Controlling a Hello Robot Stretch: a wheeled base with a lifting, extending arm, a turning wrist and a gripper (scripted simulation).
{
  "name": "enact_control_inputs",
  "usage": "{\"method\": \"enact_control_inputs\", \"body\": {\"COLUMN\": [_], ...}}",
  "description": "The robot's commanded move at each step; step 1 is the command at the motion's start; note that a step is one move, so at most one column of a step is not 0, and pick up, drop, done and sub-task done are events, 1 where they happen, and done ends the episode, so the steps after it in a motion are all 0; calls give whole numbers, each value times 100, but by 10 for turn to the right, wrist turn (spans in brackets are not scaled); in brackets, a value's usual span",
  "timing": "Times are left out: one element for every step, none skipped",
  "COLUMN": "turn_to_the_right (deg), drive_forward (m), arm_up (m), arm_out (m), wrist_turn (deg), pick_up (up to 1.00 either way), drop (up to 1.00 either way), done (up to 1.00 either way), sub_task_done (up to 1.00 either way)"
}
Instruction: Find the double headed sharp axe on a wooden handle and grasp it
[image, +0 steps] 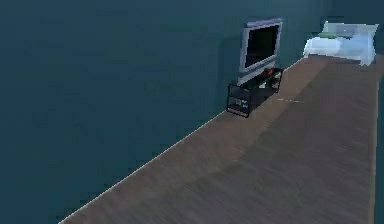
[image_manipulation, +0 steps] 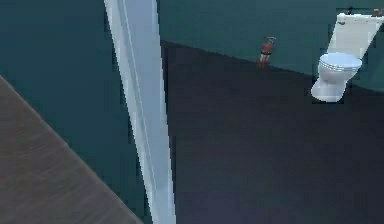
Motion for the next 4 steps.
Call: {"method": "enact_control_inputs", "body": {"turn_to_the_right": [390,0,0,0], "drive_forward": [0,100,100,100], "arm_up": [0,0,0,0], "arm_out": [0,0,0,0], "wrist_turn": [0,0,0,0], "pick_up": [0,0,0,0], "drop": [0,0,0,0], "done": [0,0,0,0], "sub_task_done": [0,0,0,0]}}
